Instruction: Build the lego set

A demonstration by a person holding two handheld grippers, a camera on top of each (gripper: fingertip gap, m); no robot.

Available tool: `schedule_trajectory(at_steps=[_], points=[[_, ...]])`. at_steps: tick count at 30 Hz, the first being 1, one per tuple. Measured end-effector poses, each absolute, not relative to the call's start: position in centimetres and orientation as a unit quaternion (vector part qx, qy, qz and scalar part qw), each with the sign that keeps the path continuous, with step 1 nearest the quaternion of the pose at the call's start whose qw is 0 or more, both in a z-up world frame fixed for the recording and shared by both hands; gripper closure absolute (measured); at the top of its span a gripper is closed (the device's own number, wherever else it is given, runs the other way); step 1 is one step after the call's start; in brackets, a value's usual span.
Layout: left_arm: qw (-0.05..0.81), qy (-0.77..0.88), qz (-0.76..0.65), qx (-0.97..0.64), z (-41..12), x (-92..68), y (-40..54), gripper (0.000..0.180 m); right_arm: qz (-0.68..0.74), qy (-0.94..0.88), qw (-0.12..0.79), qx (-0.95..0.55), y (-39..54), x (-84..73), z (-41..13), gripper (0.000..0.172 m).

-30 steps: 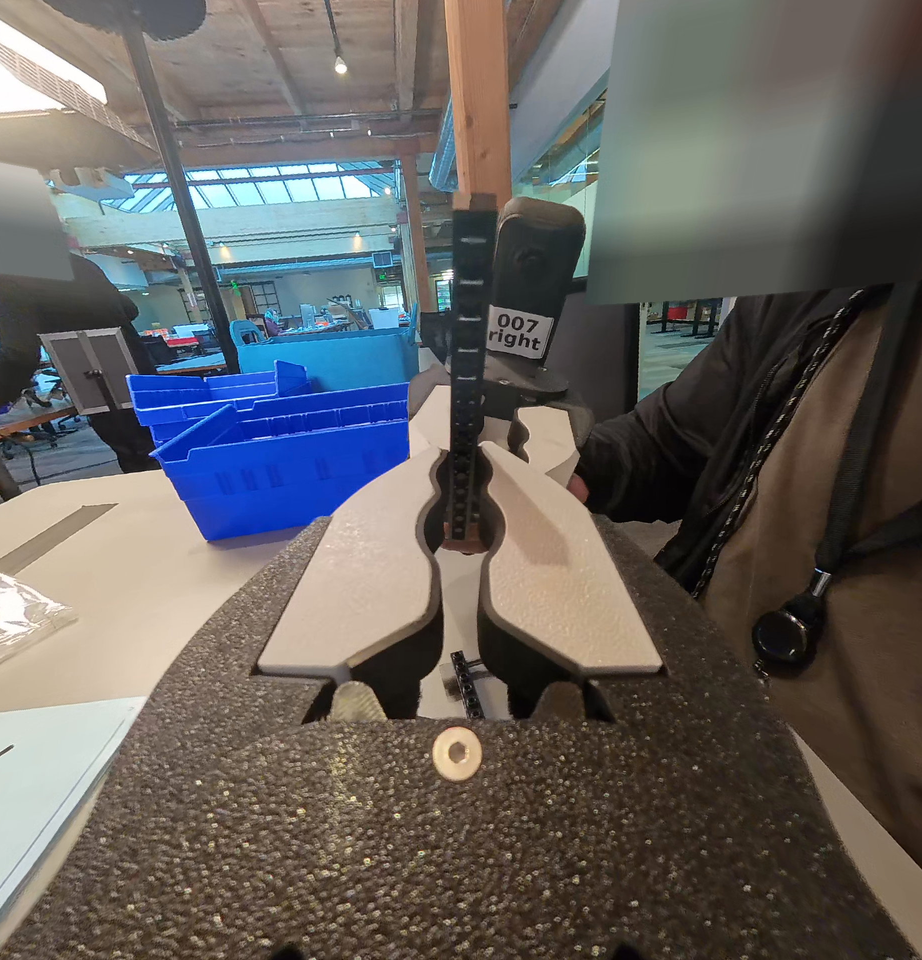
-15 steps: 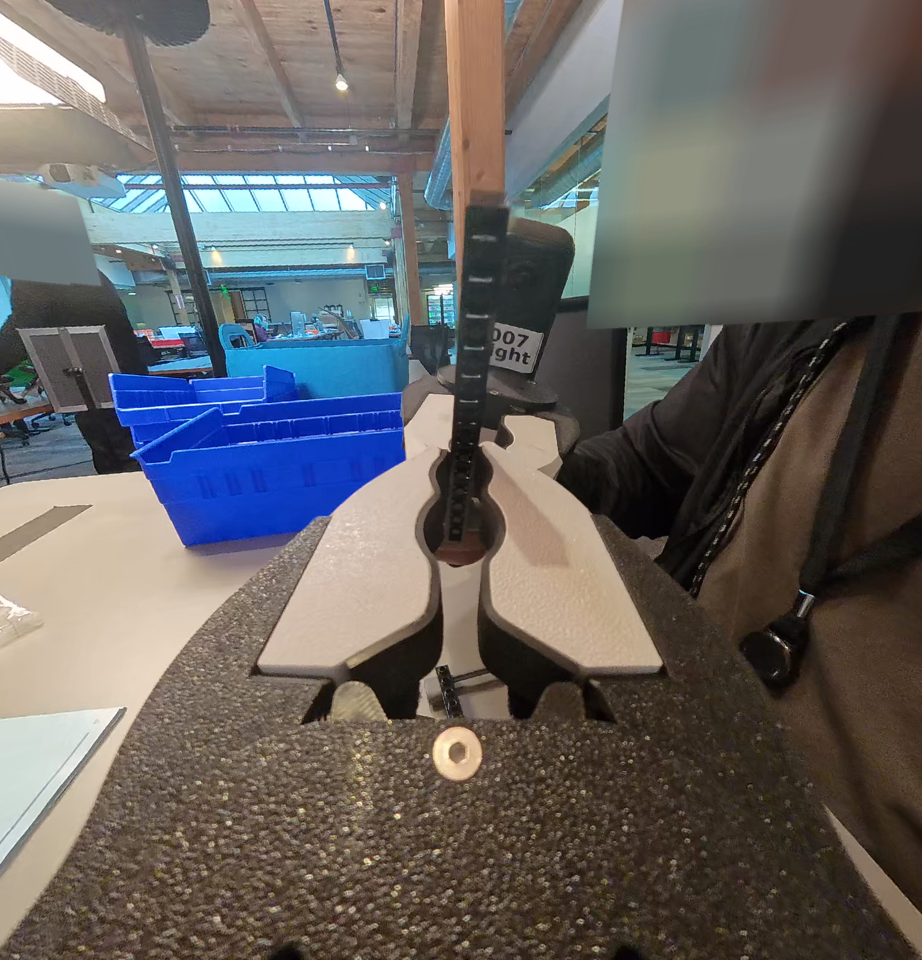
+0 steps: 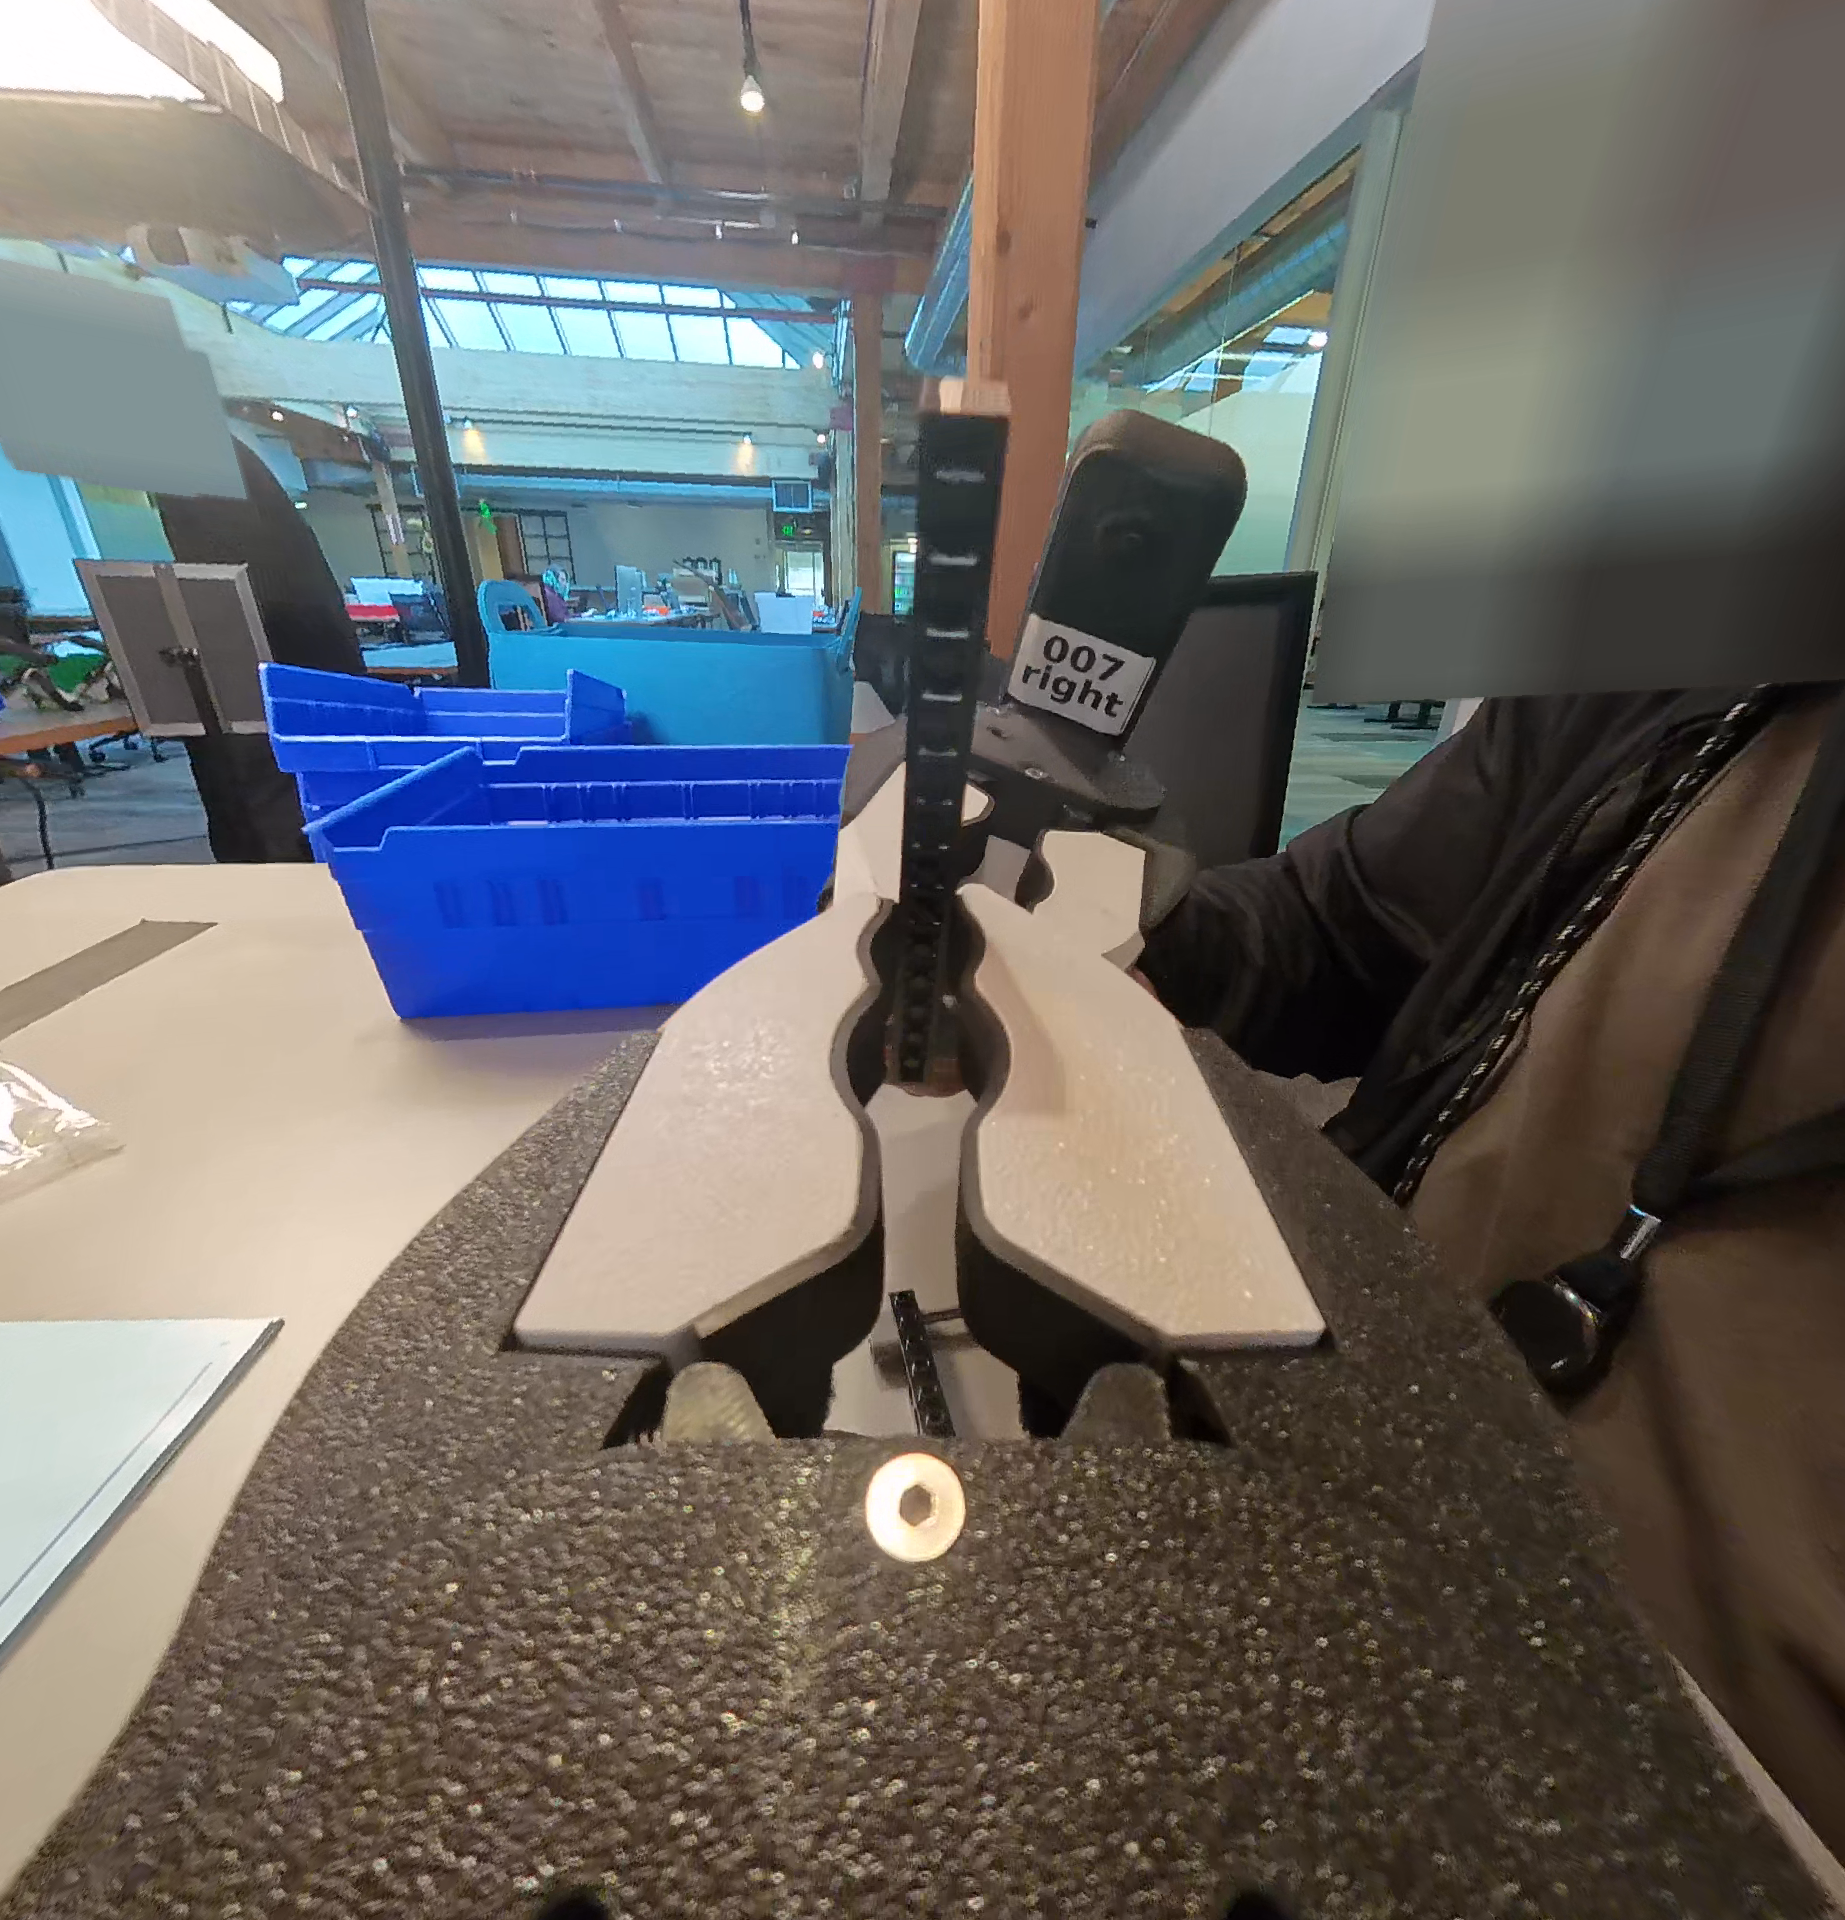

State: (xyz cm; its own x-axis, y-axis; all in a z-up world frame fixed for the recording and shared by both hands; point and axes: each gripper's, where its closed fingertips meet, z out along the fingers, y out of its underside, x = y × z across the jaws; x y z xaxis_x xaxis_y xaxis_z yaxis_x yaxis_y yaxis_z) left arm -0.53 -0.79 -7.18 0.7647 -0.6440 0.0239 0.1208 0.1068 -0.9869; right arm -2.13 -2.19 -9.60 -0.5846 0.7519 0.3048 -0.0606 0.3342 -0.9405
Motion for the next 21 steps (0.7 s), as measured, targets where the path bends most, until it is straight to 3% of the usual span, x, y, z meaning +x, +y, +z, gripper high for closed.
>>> schedule_trajectory(at_steps=[3, 9, 13, 21], points=[[0.698, 0.205, -0.259, -0.635, -7.8, -1.0, -0.5, 0.168, 0.511, -0.731, 0.369, -0.26, -1.6, -2.5, -10.4, 0.154], [0.685, 0.156, -0.188, -0.686, -8.5, -5.7, -0.9, 0.141, 0.381, -0.817, 0.308, -0.305, 1.8, -3.0, -15.7, 0.154], [0.606, 0.162, -0.109, -0.772, -12.9, -8.8, -2.2, 0.137, 0.266, -0.874, 0.262, -0.311, 3.7, -2.4, -19.9, 0.154], [0.463, 0.199, -0.115, -0.856, -18.7, -8.3, -4.7, 0.137, 0.163, -0.93, 0.215, -0.252, 4.2, -1.7, -22.0, 0.154]])
